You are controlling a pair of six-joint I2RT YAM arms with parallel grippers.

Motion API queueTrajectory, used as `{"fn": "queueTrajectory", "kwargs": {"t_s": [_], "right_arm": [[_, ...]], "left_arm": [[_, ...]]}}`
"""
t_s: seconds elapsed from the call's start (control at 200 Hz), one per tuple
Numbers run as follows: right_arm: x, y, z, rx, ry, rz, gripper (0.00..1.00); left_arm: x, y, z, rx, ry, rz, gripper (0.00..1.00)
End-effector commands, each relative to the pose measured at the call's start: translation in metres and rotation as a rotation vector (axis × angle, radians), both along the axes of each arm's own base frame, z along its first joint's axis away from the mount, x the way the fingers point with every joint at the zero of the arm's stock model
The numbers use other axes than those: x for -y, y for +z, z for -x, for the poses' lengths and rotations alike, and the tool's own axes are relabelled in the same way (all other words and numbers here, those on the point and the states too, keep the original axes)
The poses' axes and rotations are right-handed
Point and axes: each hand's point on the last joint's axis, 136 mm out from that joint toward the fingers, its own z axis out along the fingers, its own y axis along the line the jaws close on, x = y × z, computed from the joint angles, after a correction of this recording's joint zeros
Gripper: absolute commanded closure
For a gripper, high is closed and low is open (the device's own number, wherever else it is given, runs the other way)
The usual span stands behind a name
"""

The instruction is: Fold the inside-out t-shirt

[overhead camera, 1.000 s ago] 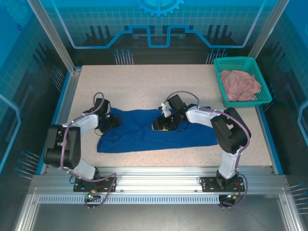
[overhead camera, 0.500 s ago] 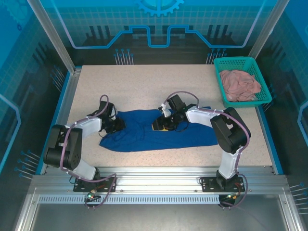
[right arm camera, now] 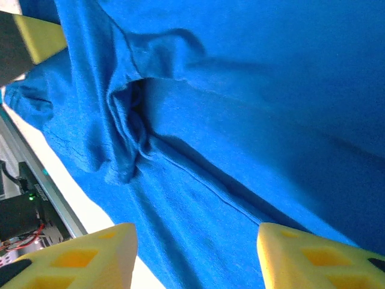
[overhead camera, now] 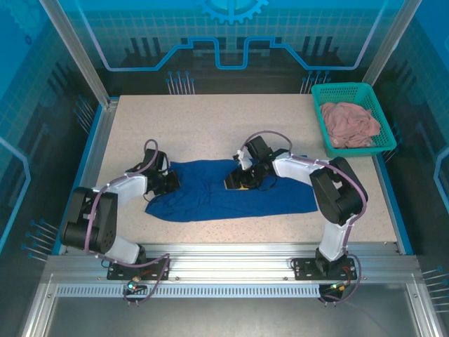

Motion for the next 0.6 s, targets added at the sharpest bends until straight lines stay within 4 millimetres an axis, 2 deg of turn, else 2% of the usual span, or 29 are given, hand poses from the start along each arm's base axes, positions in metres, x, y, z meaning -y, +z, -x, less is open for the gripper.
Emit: {"fn": "queueTrajectory", "kwargs": {"t_s": [0.0,0.165,0.32,0.46,0.595], "right_arm": [[0.037,0.017,-0.015,0.062,-0.048,0.053,0.44],[0.08,0.018,-0.031,0.085,-0.143,0.104,0.44],[0.101,0.021,-0.045,0.143,-0.194,0.18,0.44],[0.101,0.019,-0.058,0.163,-0.21,0.2,0.44],[0.084,0.017,-0.063,0.175,-0.181,0.17,0.44]], "left_arm": [[-0.028,0.01,0.0,0.021,0.12,-0.045,1.0],[-0.05,0.023,-0.005,0.025,0.182,-0.113,1.0],[-0.074,0.035,-0.012,0.021,0.238,-0.164,1.0],[-0.092,0.041,-0.021,0.012,0.26,-0.248,1.0],[-0.113,0.043,-0.035,-0.017,0.264,-0.327,1.0]]}}
